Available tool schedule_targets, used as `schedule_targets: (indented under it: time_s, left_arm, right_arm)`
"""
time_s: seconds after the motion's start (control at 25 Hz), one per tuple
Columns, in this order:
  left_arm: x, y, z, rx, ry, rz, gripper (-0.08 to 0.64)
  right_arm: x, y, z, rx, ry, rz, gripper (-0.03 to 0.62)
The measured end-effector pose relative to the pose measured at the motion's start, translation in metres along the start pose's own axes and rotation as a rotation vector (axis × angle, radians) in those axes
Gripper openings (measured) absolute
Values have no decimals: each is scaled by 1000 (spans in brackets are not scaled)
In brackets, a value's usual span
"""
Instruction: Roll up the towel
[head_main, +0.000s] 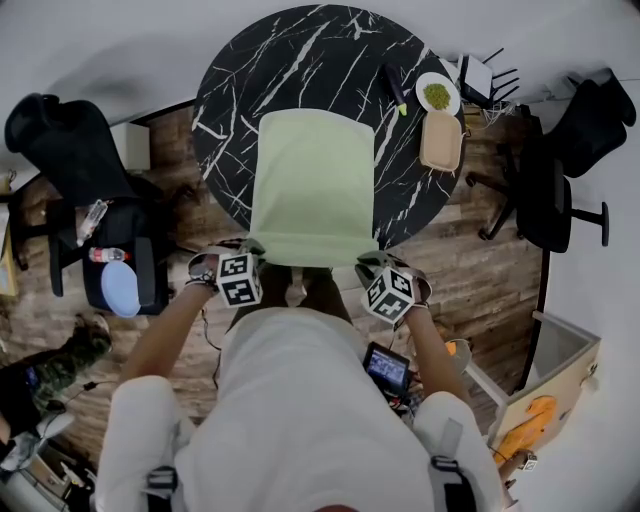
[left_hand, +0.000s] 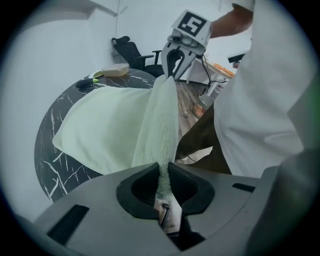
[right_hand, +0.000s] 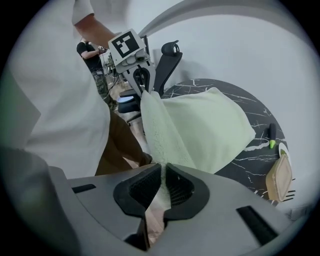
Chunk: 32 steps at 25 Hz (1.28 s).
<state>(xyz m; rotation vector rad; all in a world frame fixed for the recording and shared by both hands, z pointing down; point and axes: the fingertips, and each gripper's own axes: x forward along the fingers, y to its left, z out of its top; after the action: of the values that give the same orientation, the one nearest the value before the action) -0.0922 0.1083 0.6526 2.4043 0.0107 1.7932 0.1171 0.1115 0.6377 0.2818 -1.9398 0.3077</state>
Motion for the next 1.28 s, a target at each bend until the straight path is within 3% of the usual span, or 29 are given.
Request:
schedule_targets:
  time_s: [0.28,0.6,1.0,1.28]
  left_arm:
    - [1,38,3,17,37,16,45]
    - [4,74,5,-18,71,15,48]
    - [-1,-17,-1,37,58,-166,46]
    - [6,-17,-3,17,70,-213,46]
  right_arm:
    - [3,-38,14,1,-4,-20,23]
    - [11,-72,26,23,-1,-52,25]
    - [5,10,-4,1,57,190,23]
    - [7,10,-6,54,58,246,23]
